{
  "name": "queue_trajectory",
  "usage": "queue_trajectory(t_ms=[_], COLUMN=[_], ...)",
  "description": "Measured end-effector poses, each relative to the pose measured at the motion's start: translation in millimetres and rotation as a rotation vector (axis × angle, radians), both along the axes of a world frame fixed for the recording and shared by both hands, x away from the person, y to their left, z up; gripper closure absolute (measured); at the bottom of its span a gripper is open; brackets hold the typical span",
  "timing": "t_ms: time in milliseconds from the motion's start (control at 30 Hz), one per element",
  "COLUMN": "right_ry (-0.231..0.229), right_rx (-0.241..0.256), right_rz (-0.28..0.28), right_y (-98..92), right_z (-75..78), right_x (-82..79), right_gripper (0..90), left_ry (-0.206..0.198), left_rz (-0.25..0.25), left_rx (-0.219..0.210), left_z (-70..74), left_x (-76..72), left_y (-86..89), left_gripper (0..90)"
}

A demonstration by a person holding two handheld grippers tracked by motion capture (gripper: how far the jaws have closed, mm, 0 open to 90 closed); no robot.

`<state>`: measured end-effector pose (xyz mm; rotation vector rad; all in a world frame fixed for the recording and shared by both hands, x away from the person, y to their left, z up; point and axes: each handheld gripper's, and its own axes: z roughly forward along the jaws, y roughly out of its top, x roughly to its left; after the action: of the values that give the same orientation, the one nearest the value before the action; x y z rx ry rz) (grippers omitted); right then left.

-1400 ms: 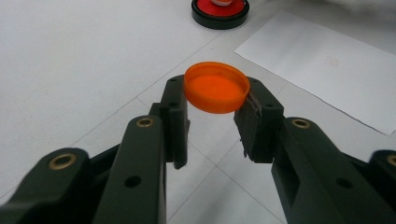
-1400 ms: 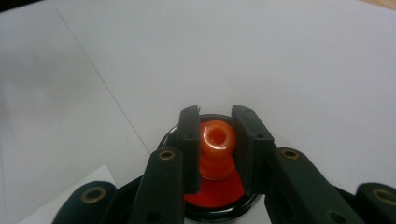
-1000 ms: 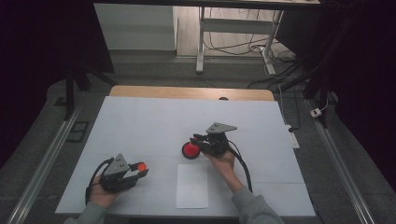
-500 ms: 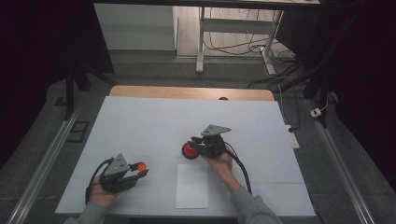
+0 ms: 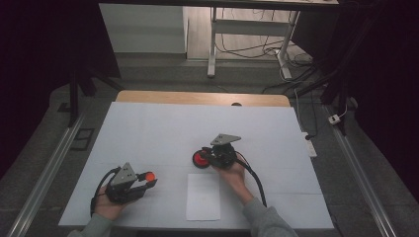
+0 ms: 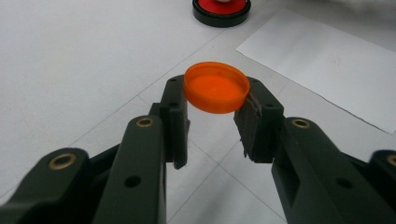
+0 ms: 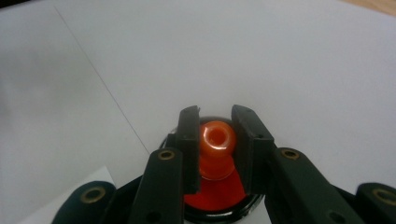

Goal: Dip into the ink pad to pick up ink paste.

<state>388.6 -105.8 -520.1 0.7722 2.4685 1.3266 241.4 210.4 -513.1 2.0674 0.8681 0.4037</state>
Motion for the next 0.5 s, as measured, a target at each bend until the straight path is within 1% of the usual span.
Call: queue_trajectory(t_ms=[33, 100, 233, 267, 333, 433, 500], right_ry=[-0.006, -0.004, -0.027, -0.031, -0.032, -0.033, -0.041], right_rx=[-0.002, -0.001, -0.018, -0.009, -0.016, -0.002, -0.01], right_rz=[-0.002, -0.004, -0.008, -0.011, -0.015, -0.02, -0.026], right_y=[0.5, 0.8, 2.7, 3.0, 2.3, 2.6, 3.0], right_z=[-1.8, -2.1, -2.7, -3.6, -3.6, -4.9, -5.0], right_x=[-0.5, -0.6, -3.6, -3.9, -3.9, -4.8, -5.8], right_gripper=[72.6, 72.7, 72.8, 72.8, 72.8, 72.8, 72.9], left_ry=[0.0, -0.003, -0.002, -0.002, -0.003, -0.001, 0.001], left_rz=[0.0, 0.002, 0.003, 0.002, 0.003, 0.002, 0.002], left_rx=[0.0, 0.0, 0.0, 0.001, 0.0, -0.001, 0.0], left_z=[0.0, 0.1, 0.1, 0.1, 0.2, -0.1, -0.4], left_x=[0.0, -0.4, -0.6, -0.8, -0.9, -0.8, -0.7], left_y=[0.0, -0.2, -0.4, -0.5, -0.7, -1.0, -1.5], left_gripper=[65.3, 65.3, 65.3, 65.3, 65.3, 65.3, 65.3])
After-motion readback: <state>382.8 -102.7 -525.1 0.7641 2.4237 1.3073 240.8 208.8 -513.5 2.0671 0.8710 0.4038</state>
